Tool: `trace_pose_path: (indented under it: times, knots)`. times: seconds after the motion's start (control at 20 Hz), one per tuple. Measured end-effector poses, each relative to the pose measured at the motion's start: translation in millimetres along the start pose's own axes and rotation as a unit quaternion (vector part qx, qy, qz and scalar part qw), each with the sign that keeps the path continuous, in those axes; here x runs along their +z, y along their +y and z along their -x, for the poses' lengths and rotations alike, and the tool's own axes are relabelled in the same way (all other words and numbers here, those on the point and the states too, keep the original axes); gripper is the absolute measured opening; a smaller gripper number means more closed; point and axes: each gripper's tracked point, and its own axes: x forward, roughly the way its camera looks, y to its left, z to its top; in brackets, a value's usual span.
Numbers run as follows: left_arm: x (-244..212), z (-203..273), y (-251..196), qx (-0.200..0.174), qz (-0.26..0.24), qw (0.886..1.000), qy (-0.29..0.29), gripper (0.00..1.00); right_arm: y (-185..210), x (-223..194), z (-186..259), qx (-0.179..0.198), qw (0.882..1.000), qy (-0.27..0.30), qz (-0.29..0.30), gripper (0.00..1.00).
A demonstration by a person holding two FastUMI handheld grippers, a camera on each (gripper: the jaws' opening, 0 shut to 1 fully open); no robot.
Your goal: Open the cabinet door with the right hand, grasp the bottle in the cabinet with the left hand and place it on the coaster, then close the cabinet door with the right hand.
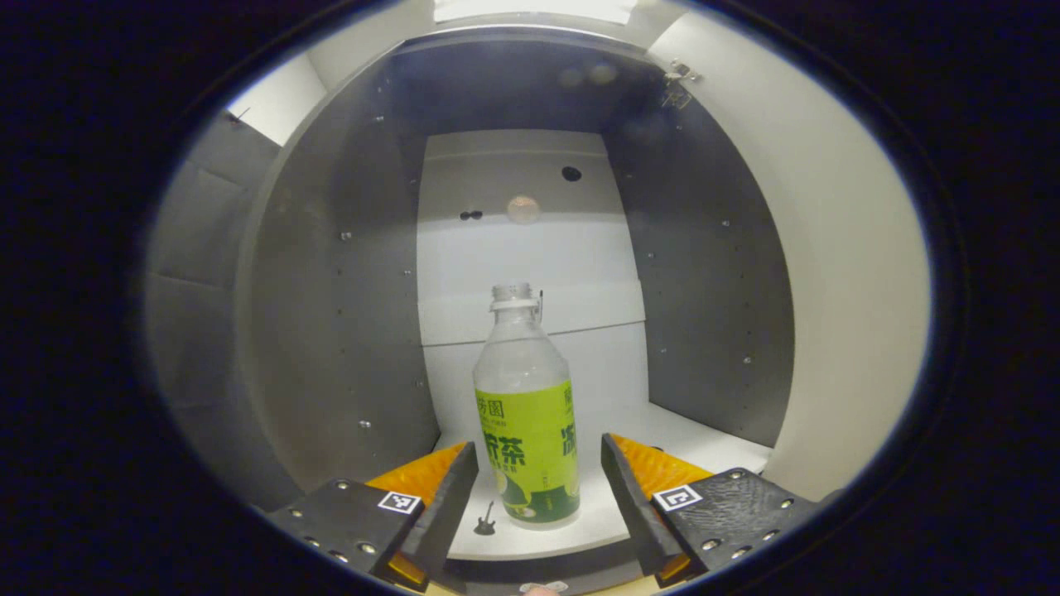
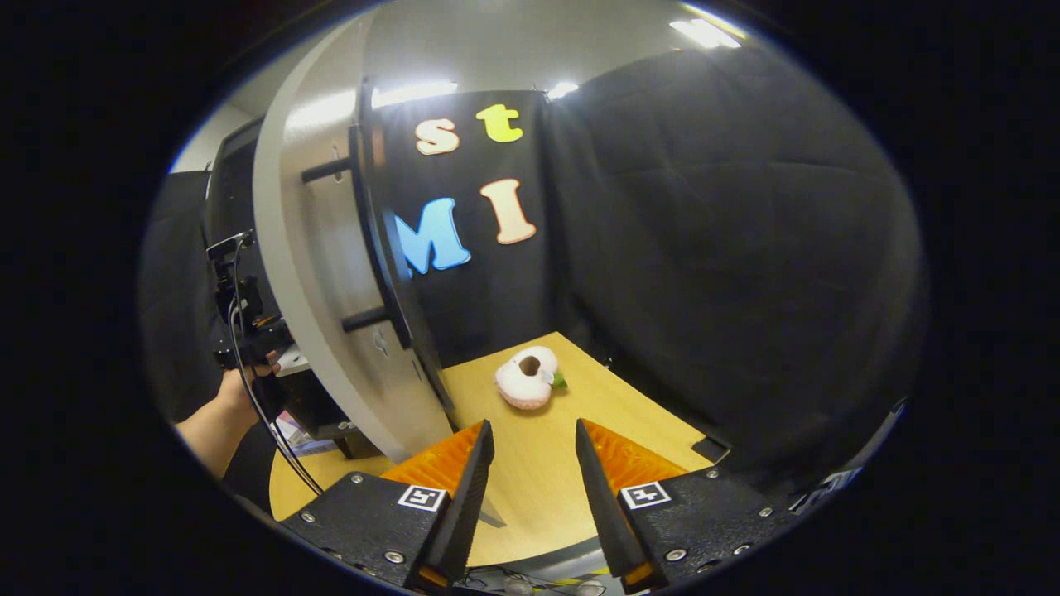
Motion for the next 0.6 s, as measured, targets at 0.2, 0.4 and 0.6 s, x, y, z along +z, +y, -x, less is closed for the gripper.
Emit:
trace_pose_path:
  times: [0.2,0.4,0.6]
  knots:
    - [-4.3,-24.8,11.1,0.002,0.014,1.0,-0.009,0.86,-17.7,-5.7,-3.7,-0.051,0.998,-0.001,-0.024,0.65]
    - [-3.6,-32.8,5.8,-0.019,0.009,1.0,-0.013,0.89,-23.4,-7.9,-13.9,-0.084,0.996,0.003,-0.04,0.68]
    - [-2.3,-32.6,14.8,-0.006,0.004,1.0,-0.016,0.68,-11.6,-14.7,-19.9,-0.072,0.996,0.013,-0.056,0.68]
